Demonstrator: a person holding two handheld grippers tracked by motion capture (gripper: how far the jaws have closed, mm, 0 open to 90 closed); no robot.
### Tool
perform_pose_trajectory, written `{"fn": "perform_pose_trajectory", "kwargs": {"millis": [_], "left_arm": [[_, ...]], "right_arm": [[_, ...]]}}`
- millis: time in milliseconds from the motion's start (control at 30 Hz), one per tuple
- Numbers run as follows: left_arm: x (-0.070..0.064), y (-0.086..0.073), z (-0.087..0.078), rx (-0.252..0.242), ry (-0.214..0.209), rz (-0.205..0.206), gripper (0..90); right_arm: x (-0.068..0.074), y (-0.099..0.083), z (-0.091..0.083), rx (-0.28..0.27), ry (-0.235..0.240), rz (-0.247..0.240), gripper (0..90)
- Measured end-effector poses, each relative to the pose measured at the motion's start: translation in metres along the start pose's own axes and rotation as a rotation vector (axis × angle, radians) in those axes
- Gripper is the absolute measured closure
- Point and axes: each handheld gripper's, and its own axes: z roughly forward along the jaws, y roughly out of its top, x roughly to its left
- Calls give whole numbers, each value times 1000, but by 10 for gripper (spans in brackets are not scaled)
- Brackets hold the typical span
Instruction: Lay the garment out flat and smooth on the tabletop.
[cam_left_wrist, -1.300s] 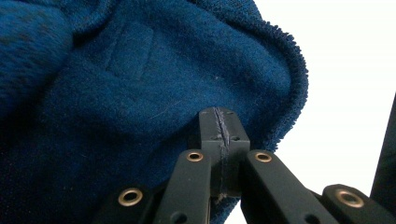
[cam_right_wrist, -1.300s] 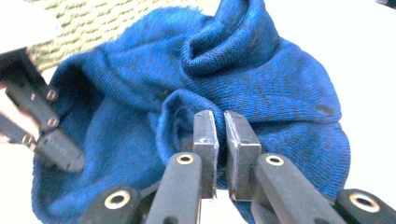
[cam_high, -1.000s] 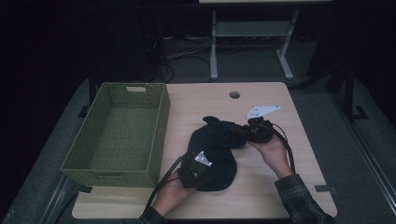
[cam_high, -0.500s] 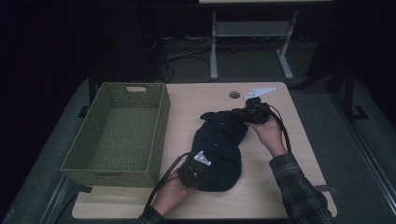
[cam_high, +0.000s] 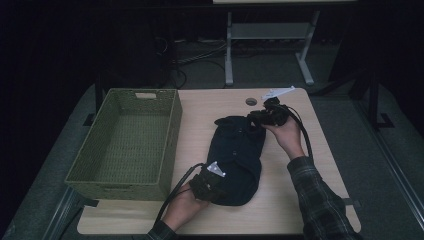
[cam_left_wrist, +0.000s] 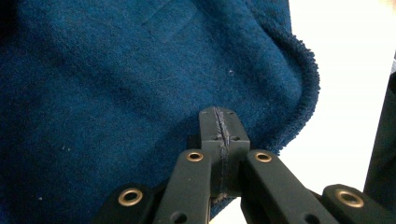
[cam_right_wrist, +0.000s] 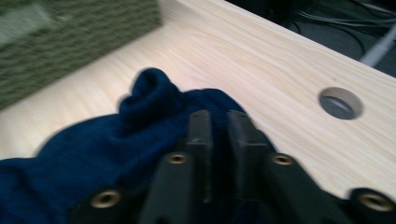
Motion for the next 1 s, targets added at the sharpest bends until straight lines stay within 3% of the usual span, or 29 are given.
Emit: {"fn": "perform_pose_trajectory", "kwargs": {"millis": [33,100,200,300,433,667,833,1000], "left_arm": [[0,0,0,3,0,1,900],[0,0,0,-3,-1,-1,900],[1,0,0,-5,-4,-5,900],[1,0,0,-3,-4,-3,900],[1,0,0,-4,-7,-7,900],[1,0,0,-2,-8,-6,900],[1,0,0,1,-7,-6,900],[1,0,0,2,-5,-2,900]], "right_arm": [[2,-1,-3,-13,10,1,689],[5,-3,-13,-40,21,-6,654],[10,-8,-32,-58,23,-15,652],[13,-16,-47,-57,35,-25,741],[22,-36,-59,-6,34,-54,871],[36,-73,-64,14,75,-25,897],[51,-99,-59,49,77,-40,897],[63,-124,-52,92,109,-12,897]]}}
